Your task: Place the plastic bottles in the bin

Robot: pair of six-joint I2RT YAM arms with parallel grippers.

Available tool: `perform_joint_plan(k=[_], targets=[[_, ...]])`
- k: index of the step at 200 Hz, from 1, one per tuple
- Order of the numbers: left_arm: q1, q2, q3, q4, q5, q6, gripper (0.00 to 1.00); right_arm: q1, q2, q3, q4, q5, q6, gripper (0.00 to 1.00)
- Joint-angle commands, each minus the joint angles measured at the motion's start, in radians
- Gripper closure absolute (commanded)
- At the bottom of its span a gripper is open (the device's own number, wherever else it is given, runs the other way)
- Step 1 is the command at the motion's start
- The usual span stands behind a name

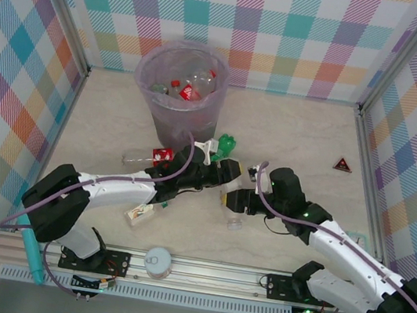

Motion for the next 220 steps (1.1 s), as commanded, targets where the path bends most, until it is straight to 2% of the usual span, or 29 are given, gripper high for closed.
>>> perform_joint_plan(k=[1,19,40,57,80,95,116,133,151,160,182,201,220], targets=[[-0.008,-0.035,0.039,-0.008,0.005,-0.028,0.45,0.003,-0.003,0.047,0.019,0.028,-0.061,0.47],[-0.001,-0.071,0.025,-0.049,-0.027,-0.020,0.49,0.003,-0.043,0.065,-0.053,0.057,-0.077,0.34],[0.008,-0.116,-0.002,-0.064,-0.056,-0.024,0.52,0.001,-0.093,0.110,-0.173,0.095,-0.107,0.14],[0.022,-0.164,-0.017,-0.115,-0.089,-0.008,0.54,-0.012,-0.129,0.177,-0.289,0.170,-0.136,0.06],[0.055,-0.236,-0.035,-0.182,-0.109,0.002,0.56,-0.097,-0.091,0.366,-0.412,0.223,-0.146,0.03],[0.084,-0.312,-0.024,-0.272,-0.128,0.033,0.57,-0.135,-0.015,0.503,-0.412,0.314,-0.095,0.03],[0.113,-0.445,0.064,-0.538,-0.251,0.137,0.61,-0.152,0.109,0.620,-0.339,0.357,-0.009,0.04],[0.143,-0.510,0.191,-0.774,-0.365,0.226,0.66,-0.150,0.118,0.538,-0.164,0.345,0.054,0.05],[0.204,-0.524,0.329,-0.911,-0.386,0.321,0.68,-0.150,0.048,0.359,0.004,0.319,0.099,0.05],[0.237,-0.512,0.404,-0.973,-0.385,0.370,0.68,-0.164,0.030,0.348,-0.041,0.350,0.087,0.04],[0.314,-0.460,0.595,-1.062,-0.386,0.504,0.69,-0.196,0.076,0.470,-0.230,0.346,-0.002,0.04],[0.369,-0.397,0.743,-1.092,-0.392,0.598,0.71,-0.197,0.085,0.483,-0.231,0.342,-0.037,0.04],[0.408,-0.356,0.803,-1.042,-0.418,0.665,0.74,-0.205,0.074,0.465,-0.204,0.327,-0.021,0.04]])
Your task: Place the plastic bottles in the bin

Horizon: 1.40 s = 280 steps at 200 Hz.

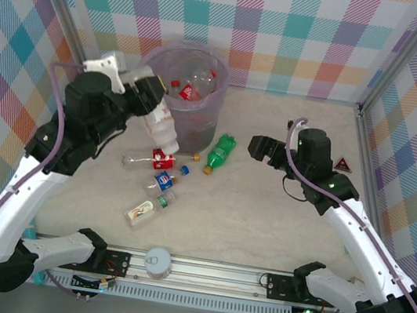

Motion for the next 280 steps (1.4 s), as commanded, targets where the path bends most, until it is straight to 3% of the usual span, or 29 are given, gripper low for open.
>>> perform_joint_plan(k=[1,31,55,78,112,159,188,210,280], targets=[[0.044,0.057,0.068,-0.045,-0.043,0.169,0.75,-0.008,-0.015,0.013,0.018,-0.009,-0.019,0.04],[0.114,0.171,0.135,0.127,-0.052,0.289,0.82,-0.007,-0.045,-0.012,0.083,-0.111,0.017,0.04],[0.129,0.300,0.192,0.326,-0.078,0.391,0.92,-0.008,-0.055,-0.034,0.074,-0.082,0.035,0.04],[0.130,0.439,0.350,0.342,-0.107,0.443,0.98,-0.009,-0.078,-0.036,0.035,-0.054,0.030,0.04],[0.132,0.576,0.454,0.393,-0.158,0.523,1.00,-0.011,-0.081,-0.028,0.022,-0.039,0.012,0.04],[0.136,0.729,0.565,0.372,-0.105,0.643,1.00,-0.011,-0.074,-0.022,0.013,-0.047,0.013,0.04],[0.136,0.820,0.701,0.147,-0.065,0.650,1.00,-0.011,-0.069,-0.020,0.005,-0.037,0.010,0.04],[0.137,0.819,0.652,0.094,-0.003,0.662,1.00,-0.011,-0.048,-0.011,0.005,-0.034,0.002,0.04],[0.153,0.844,0.541,0.076,0.038,0.627,1.00,-0.010,0.046,-0.015,0.085,-0.115,0.054,0.05]])
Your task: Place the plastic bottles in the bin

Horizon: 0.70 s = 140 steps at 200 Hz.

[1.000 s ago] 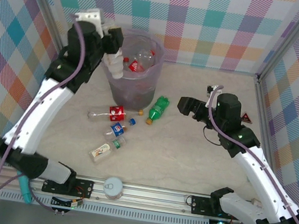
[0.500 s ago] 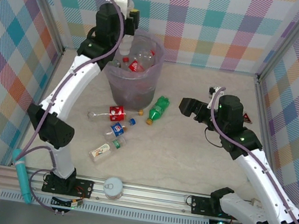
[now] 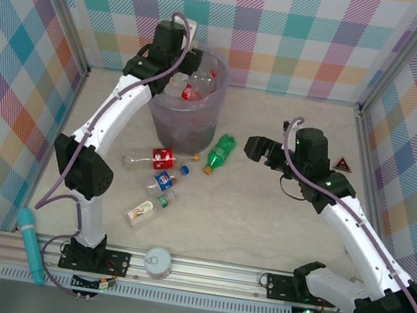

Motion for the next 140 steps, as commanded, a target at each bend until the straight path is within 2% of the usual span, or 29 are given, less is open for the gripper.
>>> perform_joint_plan(k=[1,16,20,56,91,140], targets=[[0.020,0.016,0.000,0.001,0.037,-0.010,1.00,-0.003,0.019,0.011,0.051,-0.029,0.020,0.04],[0.025,0.026,0.001,0.000,0.050,-0.021,1.00,-0.003,0.029,0.018,0.038,-0.004,0.015,0.05],[0.025,0.029,0.003,-0.003,0.049,-0.022,0.97,-0.003,0.029,0.017,0.037,0.000,0.015,0.05],[0.025,-0.008,-0.046,-0.006,0.019,-0.037,0.55,-0.003,0.023,0.019,0.036,0.025,0.003,0.04],[0.024,-0.019,-0.027,-0.037,0.029,-0.037,0.29,-0.003,0.024,0.033,0.015,0.027,-0.009,0.04],[0.021,-0.069,-0.007,-0.037,0.104,-0.082,0.11,-0.003,0.021,0.024,0.010,0.061,-0.006,0.04]])
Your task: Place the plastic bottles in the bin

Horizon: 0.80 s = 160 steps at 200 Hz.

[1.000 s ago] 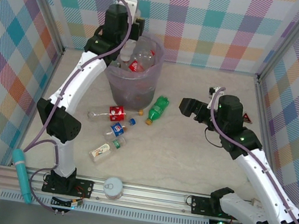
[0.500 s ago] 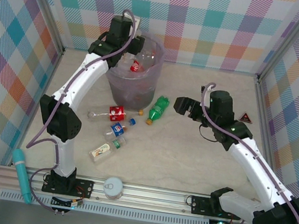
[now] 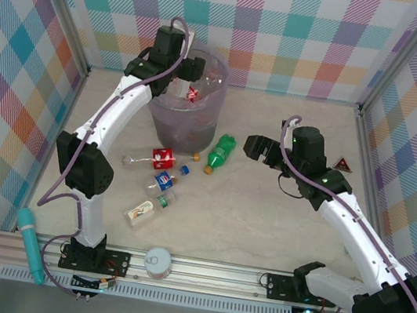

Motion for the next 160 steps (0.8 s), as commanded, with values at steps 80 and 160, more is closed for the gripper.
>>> perform_joint_plan(k=[80,160], targets=[[-0.051,-0.332,-0.131,0.021,-0.005,-0.079,0.00,0.001,0.090,-0.041,0.054,-0.074,0.097,0.07],[-0.139,-0.941,-0.967,0.231,0.085,-0.602,0.04,0.060,0.422,-0.142,0.468,-0.116,0.312,0.17]])
